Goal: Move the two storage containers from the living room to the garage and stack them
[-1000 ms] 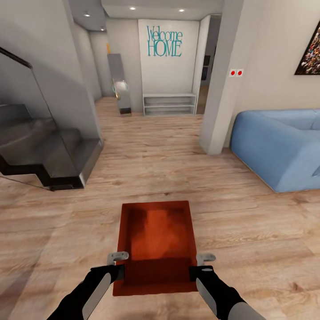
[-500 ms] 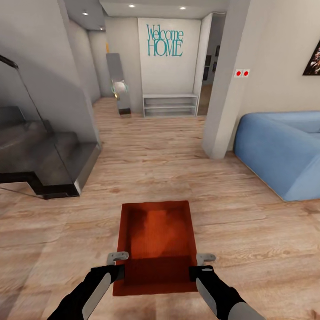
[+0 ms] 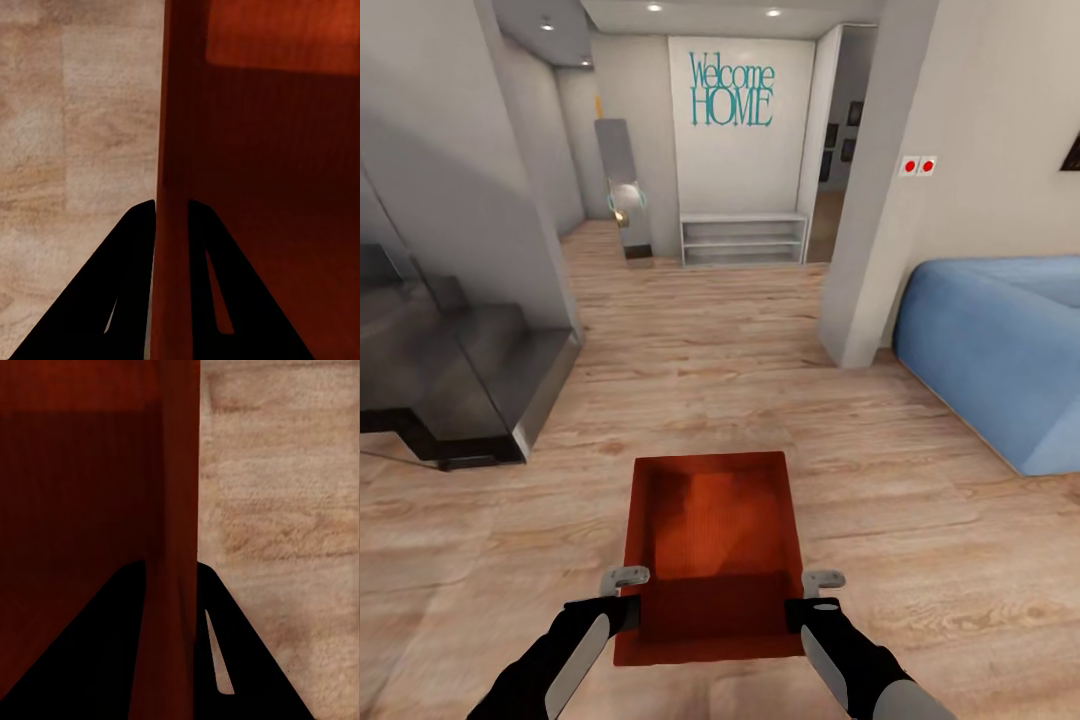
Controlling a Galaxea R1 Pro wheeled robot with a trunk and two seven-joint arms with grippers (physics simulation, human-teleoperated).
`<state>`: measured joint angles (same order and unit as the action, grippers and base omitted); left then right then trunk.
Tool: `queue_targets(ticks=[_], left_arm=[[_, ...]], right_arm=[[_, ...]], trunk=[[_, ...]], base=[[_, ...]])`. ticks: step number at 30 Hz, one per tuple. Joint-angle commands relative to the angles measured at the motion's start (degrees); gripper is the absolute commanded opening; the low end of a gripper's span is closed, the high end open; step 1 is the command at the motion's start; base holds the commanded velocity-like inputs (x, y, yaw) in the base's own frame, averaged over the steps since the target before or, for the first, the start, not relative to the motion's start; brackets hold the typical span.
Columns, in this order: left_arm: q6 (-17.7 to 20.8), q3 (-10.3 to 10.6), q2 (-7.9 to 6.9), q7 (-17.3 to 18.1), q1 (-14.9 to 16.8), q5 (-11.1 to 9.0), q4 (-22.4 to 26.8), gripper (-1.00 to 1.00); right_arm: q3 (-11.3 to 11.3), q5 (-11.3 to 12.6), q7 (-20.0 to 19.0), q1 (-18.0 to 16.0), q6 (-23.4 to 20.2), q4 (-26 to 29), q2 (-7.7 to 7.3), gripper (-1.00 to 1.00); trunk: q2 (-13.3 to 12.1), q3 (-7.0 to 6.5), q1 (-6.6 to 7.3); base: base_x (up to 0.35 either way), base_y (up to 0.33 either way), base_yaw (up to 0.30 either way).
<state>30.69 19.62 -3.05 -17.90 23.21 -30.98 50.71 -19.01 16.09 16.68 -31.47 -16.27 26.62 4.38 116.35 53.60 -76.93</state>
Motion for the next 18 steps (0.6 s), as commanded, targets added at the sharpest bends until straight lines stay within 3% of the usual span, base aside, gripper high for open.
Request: queue_targets(ticks=[1, 18], left_arm=[[-4.41, -0.02, -0.1, -0.56, 0.08, -0.04, 0.88, -1.0], [-4.41, -0.02, -0.11, -0.56, 0.08, -0.04, 0.88, -1.0]], right_arm=[[-0.06, 0.7, 0.3, 0.01, -0.3, 0.01, -0.08, -1.0], [-0.06, 0.7, 0.29, 0.01, -0.28, 0.01, -0.07, -1.0]], trunk=[[0.02, 0.06, -0.03], [0.02, 0.06, -0.03]], base=[[0.342, 0.0, 0.0], [0.342, 0.0, 0.0]])
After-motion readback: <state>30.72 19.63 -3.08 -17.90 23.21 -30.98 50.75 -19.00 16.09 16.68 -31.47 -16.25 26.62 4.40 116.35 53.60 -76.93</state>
